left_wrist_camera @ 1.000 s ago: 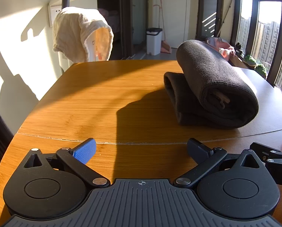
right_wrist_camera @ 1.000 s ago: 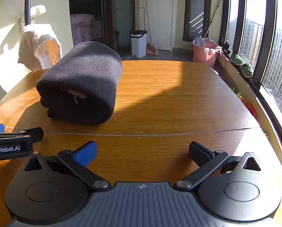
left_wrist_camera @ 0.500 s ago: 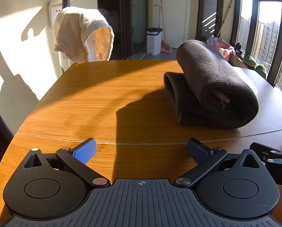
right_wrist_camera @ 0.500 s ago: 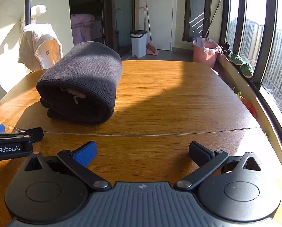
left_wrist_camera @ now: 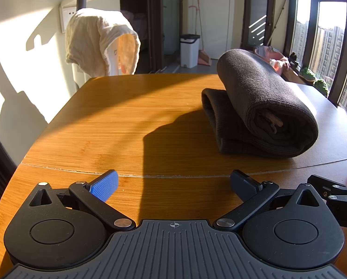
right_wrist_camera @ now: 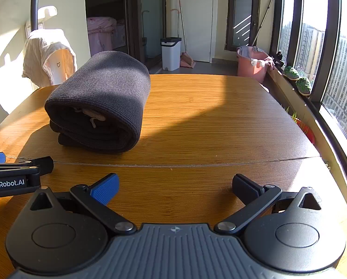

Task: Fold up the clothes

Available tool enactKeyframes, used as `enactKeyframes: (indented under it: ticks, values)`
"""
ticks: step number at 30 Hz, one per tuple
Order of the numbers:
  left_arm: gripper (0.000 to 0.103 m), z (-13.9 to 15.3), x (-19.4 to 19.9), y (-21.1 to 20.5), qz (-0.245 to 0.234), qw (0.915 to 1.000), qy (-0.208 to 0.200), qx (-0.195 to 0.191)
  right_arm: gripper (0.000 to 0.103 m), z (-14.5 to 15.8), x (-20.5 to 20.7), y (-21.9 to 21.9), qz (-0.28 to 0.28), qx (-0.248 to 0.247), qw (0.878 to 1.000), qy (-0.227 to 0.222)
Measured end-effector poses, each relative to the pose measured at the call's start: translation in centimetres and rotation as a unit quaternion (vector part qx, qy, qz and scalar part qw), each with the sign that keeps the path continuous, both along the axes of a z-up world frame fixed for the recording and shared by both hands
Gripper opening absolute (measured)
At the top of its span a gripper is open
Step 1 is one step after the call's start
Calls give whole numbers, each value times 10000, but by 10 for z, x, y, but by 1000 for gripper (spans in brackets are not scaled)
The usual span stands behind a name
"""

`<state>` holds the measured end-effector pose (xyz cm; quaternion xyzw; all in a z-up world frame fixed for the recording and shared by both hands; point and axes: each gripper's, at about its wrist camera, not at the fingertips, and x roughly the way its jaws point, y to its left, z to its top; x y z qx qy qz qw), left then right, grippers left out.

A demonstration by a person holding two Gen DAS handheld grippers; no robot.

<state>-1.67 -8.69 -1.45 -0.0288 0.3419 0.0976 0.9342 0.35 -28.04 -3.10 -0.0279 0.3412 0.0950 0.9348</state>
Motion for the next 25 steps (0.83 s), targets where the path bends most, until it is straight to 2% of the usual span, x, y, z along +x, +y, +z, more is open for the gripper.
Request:
enactKeyframes:
  ticks: [25]
  values:
    - [103,0,0,1,2,10000,-1,1,103,0,0,2,-9,0,10000,3]
